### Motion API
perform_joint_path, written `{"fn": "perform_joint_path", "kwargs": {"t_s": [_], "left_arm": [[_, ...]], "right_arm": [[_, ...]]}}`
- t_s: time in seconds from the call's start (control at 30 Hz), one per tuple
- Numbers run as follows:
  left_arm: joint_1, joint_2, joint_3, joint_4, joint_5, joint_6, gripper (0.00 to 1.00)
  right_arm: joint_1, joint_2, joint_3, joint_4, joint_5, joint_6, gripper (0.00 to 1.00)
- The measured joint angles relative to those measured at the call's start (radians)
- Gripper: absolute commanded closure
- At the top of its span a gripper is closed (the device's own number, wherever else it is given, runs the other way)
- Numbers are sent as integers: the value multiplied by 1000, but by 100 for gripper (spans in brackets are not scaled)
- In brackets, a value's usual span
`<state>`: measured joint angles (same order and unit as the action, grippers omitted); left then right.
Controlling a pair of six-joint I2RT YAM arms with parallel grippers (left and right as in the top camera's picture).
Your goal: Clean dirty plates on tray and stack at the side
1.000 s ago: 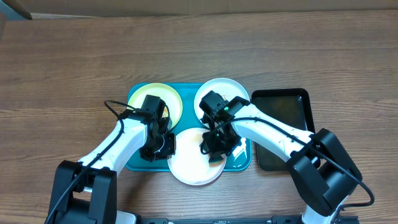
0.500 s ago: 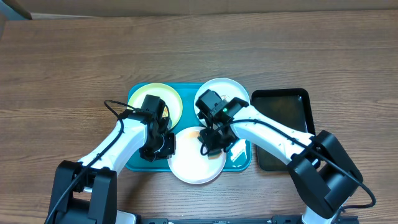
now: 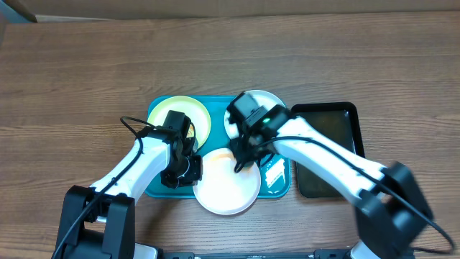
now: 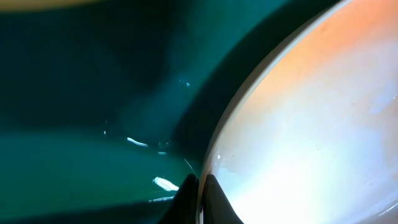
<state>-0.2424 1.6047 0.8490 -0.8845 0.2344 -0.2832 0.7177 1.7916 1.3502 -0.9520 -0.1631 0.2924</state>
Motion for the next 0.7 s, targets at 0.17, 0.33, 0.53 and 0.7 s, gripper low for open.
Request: {"fn": "perform_joint_path", "kwargs": {"t_s": [0.17,0.33,0.53,0.7], "left_arm": [[0,-42,2,-10,-23,0,96],[0,-185,13,-14,-117,-3,96],[0,-301,18,-14,-231,6,96],[0,-309,84,-77,-357,28,96]], "right_arm": [[-157,-195,25,-98,62,68,96],[-402,-238,29,-223,92,90,96],[-576,-238,-66,-215,80,47,96],[-626,-235,-221,-110,66,28,96]]}}
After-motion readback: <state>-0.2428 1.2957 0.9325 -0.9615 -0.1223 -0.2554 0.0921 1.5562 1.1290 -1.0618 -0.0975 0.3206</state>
